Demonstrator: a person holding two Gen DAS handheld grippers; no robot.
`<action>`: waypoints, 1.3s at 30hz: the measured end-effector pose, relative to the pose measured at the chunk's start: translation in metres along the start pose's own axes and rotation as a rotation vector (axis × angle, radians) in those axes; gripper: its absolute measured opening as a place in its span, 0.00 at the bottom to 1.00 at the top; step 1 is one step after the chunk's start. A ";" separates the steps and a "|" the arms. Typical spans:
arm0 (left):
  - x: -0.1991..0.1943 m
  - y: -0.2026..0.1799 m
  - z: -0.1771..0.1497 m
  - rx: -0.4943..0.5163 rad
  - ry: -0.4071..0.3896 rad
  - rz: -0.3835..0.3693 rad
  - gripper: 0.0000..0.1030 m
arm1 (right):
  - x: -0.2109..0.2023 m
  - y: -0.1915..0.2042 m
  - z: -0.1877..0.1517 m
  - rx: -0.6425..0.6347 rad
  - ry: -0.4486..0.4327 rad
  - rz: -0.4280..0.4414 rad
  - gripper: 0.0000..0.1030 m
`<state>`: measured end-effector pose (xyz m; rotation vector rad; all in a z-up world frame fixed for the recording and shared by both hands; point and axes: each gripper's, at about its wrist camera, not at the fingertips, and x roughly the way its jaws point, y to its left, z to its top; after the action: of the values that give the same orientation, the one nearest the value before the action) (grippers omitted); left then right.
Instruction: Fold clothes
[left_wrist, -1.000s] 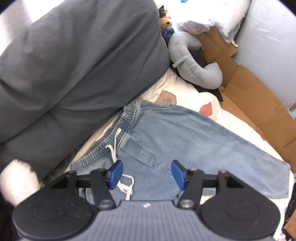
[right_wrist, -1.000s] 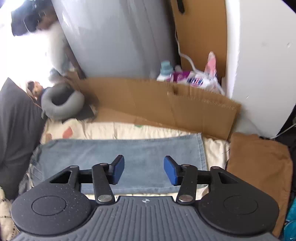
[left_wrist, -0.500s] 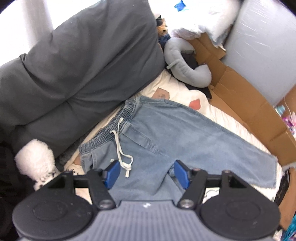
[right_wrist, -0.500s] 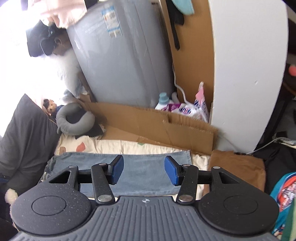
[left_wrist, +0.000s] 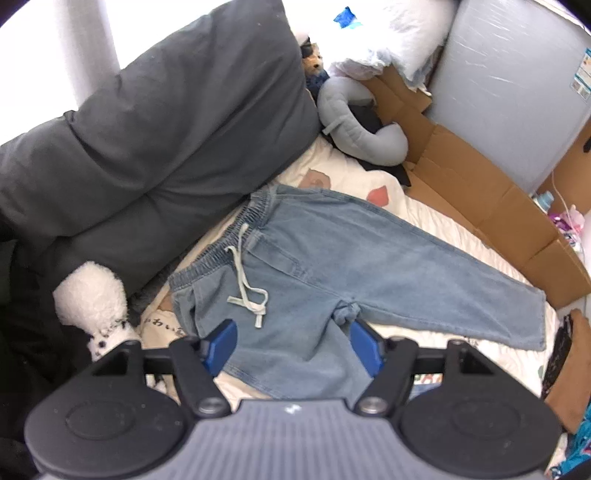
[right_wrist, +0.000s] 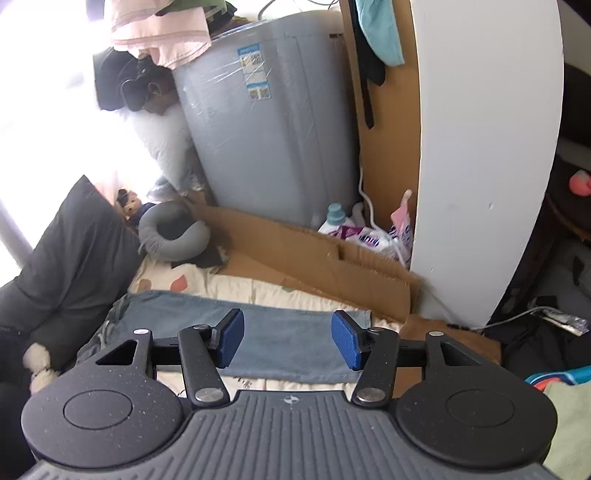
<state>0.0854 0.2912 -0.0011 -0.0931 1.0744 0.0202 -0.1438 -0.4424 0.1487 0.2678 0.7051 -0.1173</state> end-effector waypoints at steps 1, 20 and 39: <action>-0.001 0.002 -0.002 -0.017 -0.002 -0.004 0.71 | 0.001 -0.003 -0.006 0.005 -0.002 -0.002 0.58; 0.033 0.018 -0.064 -0.059 -0.003 -0.026 0.71 | 0.040 -0.008 -0.138 0.062 0.005 0.034 0.58; 0.108 0.006 -0.127 -0.015 0.092 -0.110 0.71 | 0.117 0.002 -0.239 0.177 0.130 0.036 0.58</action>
<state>0.0250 0.2828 -0.1564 -0.1680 1.1594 -0.0752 -0.2035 -0.3746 -0.1018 0.4608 0.8196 -0.1292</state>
